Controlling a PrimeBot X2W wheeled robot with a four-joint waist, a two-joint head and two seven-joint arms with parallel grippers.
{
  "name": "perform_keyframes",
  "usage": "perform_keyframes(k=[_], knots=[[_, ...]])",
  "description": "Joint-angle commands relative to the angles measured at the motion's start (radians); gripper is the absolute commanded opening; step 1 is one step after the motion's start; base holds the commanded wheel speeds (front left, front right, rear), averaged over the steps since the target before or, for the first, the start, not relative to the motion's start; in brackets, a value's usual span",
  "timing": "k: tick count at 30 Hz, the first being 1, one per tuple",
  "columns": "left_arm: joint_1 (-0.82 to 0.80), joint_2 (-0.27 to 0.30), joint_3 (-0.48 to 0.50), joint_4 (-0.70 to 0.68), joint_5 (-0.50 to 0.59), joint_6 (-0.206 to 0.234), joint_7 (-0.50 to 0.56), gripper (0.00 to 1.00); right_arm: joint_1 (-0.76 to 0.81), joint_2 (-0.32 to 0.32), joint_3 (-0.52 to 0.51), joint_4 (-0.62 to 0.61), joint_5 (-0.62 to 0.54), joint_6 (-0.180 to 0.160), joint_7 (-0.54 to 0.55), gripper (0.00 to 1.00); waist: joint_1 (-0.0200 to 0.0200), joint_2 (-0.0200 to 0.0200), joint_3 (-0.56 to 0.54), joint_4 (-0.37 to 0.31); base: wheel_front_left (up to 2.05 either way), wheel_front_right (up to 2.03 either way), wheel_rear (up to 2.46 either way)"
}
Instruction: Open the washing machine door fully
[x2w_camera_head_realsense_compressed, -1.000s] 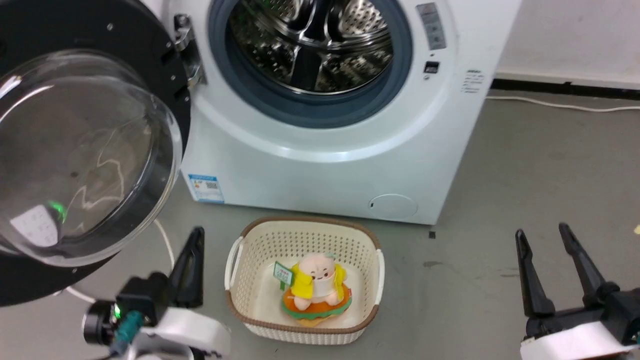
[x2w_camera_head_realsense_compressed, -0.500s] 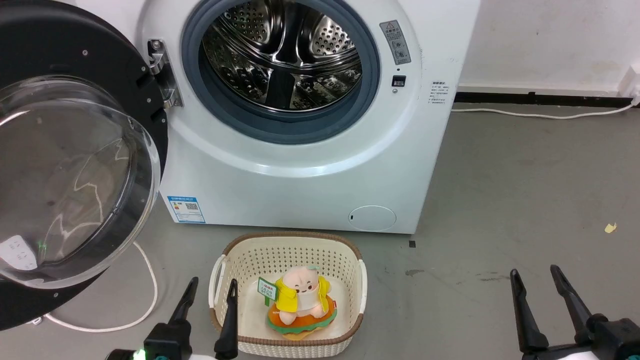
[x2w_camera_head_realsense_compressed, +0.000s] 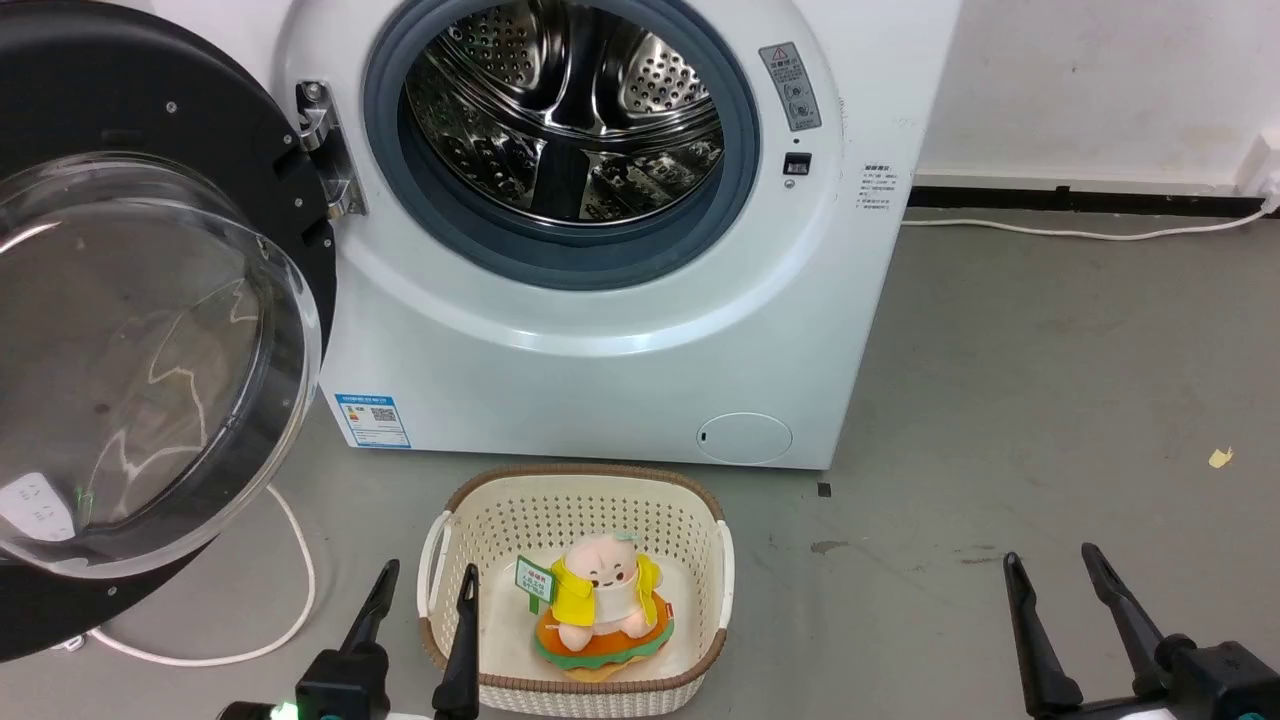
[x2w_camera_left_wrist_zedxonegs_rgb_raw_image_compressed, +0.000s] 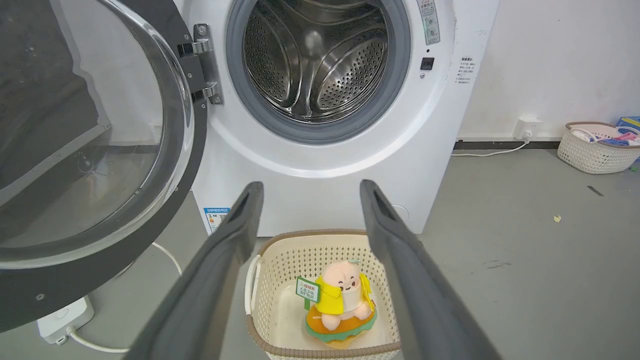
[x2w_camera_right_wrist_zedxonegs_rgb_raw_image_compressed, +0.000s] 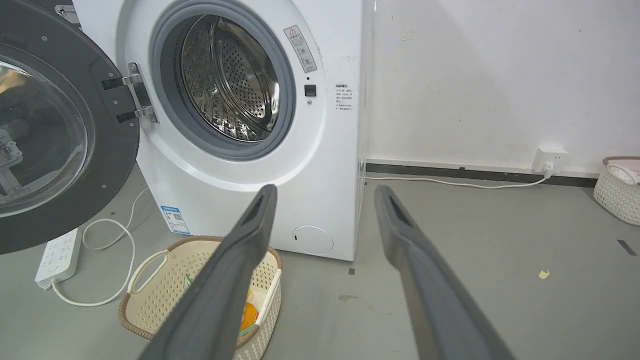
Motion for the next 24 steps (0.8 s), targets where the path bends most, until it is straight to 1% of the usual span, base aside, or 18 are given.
perform_keyframes(k=[1,13,14,24], knots=[[-0.007,0.001,-0.001,0.003,0.008,0.002,-0.005,1.00,0.003,0.005,0.003,0.001,0.009,-0.001,-0.004,1.00,0.0000,0.0000,-0.001,0.000,0.00,0.00,0.00],[-0.010,-0.002,0.003,-0.009,0.014,0.001,-0.006,1.00,-0.001,0.005,0.004,-0.001,0.011,-0.001,-0.007,1.00,0.0000,0.0000,0.000,-0.002,0.00,0.00,0.00],[-0.009,-0.003,0.004,-0.008,0.012,0.000,-0.006,0.00,-0.002,0.005,0.003,-0.001,0.011,-0.001,-0.007,0.00,0.0000,0.0000,0.000,-0.002,0.00,0.00,0.00],[-0.004,-0.013,0.018,-0.011,0.018,-0.011,0.014,0.00,-0.007,0.000,0.009,0.000,-0.005,0.000,0.013,0.00,0.0000,0.0000,0.001,-0.004,0.00,0.00,0.00]])
